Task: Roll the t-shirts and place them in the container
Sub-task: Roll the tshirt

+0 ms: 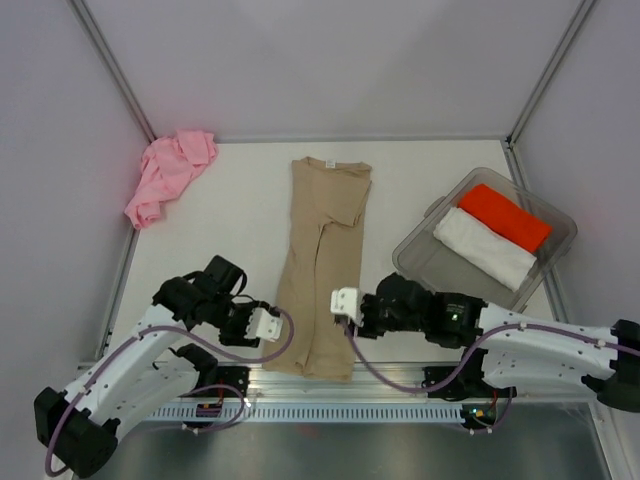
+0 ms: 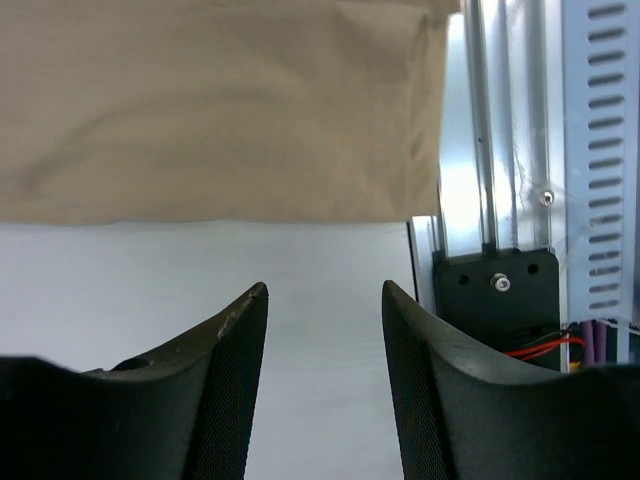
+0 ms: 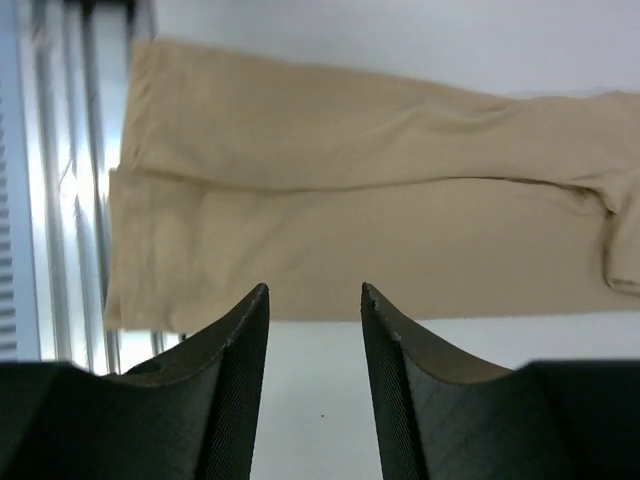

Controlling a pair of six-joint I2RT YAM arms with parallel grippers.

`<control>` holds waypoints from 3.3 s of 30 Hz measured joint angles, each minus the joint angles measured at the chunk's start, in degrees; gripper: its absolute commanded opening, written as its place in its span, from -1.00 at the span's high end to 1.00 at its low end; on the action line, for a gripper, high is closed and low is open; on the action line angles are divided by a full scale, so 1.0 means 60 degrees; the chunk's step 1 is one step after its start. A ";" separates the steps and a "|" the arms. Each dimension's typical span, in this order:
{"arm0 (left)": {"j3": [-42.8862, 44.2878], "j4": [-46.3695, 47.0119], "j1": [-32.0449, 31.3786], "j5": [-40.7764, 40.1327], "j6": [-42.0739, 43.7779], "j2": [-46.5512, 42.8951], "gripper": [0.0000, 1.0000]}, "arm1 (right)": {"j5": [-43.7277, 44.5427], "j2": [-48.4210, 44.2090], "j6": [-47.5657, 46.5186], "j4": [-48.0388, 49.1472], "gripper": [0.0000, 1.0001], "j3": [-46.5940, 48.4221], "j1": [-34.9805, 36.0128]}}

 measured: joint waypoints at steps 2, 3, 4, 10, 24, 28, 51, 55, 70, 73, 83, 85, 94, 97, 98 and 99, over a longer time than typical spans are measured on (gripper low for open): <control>-0.0725 -0.0095 -0.0073 0.0018 0.0699 -0.0641 -0.11 | 0.0044 0.0688 -0.0965 -0.0550 0.08 -0.0058 0.0962; -0.1082 -0.0168 -0.0084 0.0022 0.1104 -0.0987 -0.14 | 0.0062 0.1144 -0.1348 -0.0750 0.08 -0.0058 0.1457; -0.1450 -0.0153 -0.0091 0.0055 0.1614 -0.1450 -0.21 | 0.0124 0.1585 -0.1672 -0.0991 0.09 -0.0055 0.1971; -0.2779 0.0095 -0.0102 0.0455 0.4269 -0.3453 -0.35 | 0.0423 0.2863 -0.3009 -0.1570 -0.02 -0.0641 0.3461; -0.3075 0.1501 -0.1461 0.0630 0.4892 0.0102 -0.43 | 0.0852 0.3155 -0.4102 -0.0189 -0.03 -0.1293 0.3796; -0.3257 0.2084 -0.2182 0.0586 0.4244 -0.0160 -0.45 | 0.0656 0.3730 -0.4080 0.0200 -0.02 -0.1428 0.3985; -0.2277 0.3402 -0.3184 -0.0299 0.1537 0.1730 0.95 | 0.0146 0.2371 -0.3209 0.1555 0.99 -0.2339 0.3654; -0.1027 0.3308 -0.2965 -0.0211 0.0645 0.1840 0.95 | -0.0499 0.1960 -0.3107 0.1512 1.00 -0.2335 0.2677; -0.0630 0.3300 -0.1239 0.0350 -0.0984 0.2907 0.95 | -0.2095 0.2929 -0.3075 0.0084 0.99 -0.1523 -0.0142; -0.0634 0.3501 -0.1078 0.0335 -0.1177 0.2922 0.95 | -0.2204 0.2929 -0.3020 0.0033 0.85 -0.1475 -0.0568; -0.0951 0.4663 -0.1042 -0.0284 -0.2371 0.2922 0.95 | -0.2375 0.3388 -0.2557 0.0047 0.60 -0.1162 -0.1402; -0.1137 0.4925 -0.1042 -0.0499 -0.2590 0.2922 0.95 | -0.2368 0.3410 -0.2463 0.0047 0.55 -0.1162 -0.1545; -0.1362 0.5340 -0.1042 -0.1137 -0.3515 0.2896 0.95 | -0.2612 0.3526 -0.1723 0.0248 0.45 -0.0780 -0.1687; -0.1362 0.5275 -0.1042 -0.1137 -0.3599 0.2790 0.95 | -0.2761 0.3789 -0.0772 0.0280 0.42 -0.0193 -0.1687; -0.1362 0.5260 -0.1042 -0.1137 -0.3617 0.2743 0.95 | -0.2838 0.3872 -0.0295 0.0375 0.42 -0.0025 -0.1694; -0.1359 0.5242 -0.1035 -0.1137 -0.3643 0.2696 0.95 | -0.2889 0.3927 0.0226 0.0546 0.40 0.0058 -0.1708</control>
